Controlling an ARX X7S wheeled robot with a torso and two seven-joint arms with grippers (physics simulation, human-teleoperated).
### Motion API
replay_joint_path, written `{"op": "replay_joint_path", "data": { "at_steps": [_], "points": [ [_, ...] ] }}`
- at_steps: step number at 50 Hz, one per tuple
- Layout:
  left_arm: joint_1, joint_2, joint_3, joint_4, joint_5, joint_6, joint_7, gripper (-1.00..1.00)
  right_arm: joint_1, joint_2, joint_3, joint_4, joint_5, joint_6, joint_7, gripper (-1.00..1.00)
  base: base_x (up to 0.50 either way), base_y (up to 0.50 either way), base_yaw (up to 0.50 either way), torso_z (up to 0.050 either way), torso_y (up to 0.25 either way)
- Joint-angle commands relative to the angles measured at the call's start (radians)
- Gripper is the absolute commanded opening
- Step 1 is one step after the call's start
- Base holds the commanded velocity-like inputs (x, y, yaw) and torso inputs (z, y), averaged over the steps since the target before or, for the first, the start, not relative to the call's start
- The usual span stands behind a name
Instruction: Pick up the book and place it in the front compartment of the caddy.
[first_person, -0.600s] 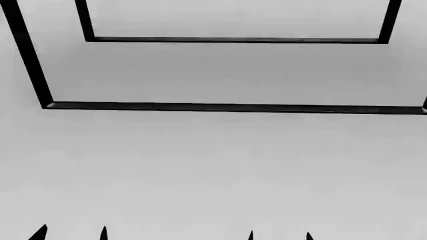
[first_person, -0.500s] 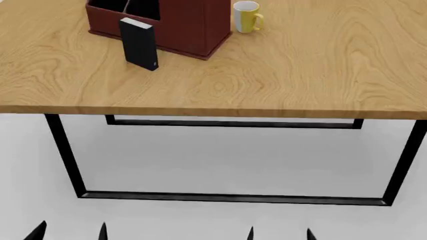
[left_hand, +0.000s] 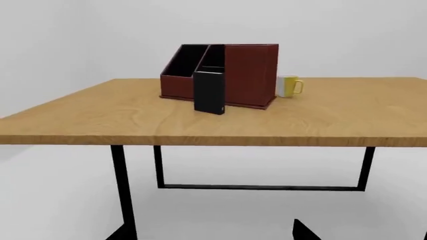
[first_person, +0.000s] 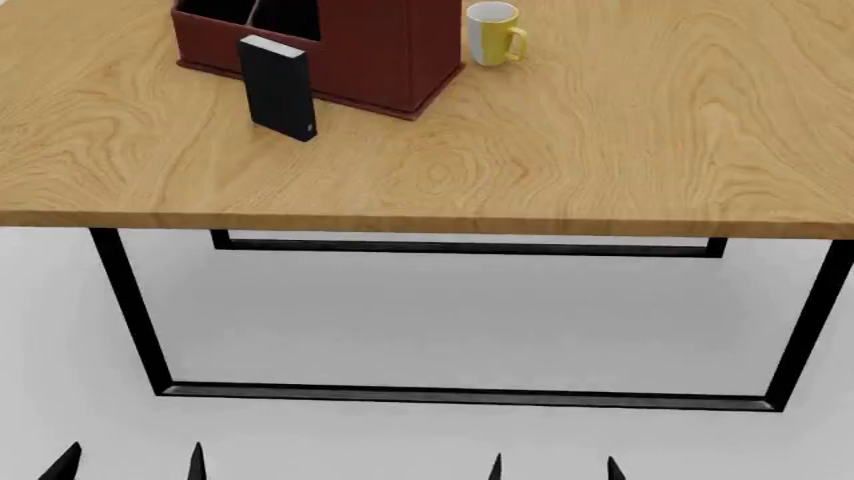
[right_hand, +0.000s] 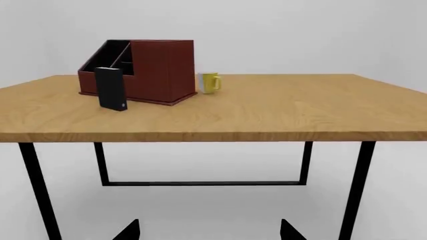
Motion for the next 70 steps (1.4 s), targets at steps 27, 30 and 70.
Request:
{"op": "replay_joint_path", "data": {
  "at_steps": [27,30,70],
  "points": [
    [-0.052,-0.056,0.054,0.273,0.003,-0.213,-0.044,1.00,0.014,0.065,-0.021,-0.352,0.028,0.241,0.070,1.00,0.00,0.00,0.00,0.000,0.000],
    [-0.062,-0.063,0.063,0.341,0.001,-0.264,-0.045,1.00,0.031,0.079,-0.022,-0.431,0.032,0.316,0.076,1.00,0.00,0.00,0.00,0.000,0.000],
    [-0.506,-0.696,0.287,1.029,-0.834,-0.743,-0.972,1.00,0.629,0.841,-0.456,-1.063,0.973,0.700,1.207,1.00,0.00,0.00,0.00,0.000,0.000]
  ]
}}
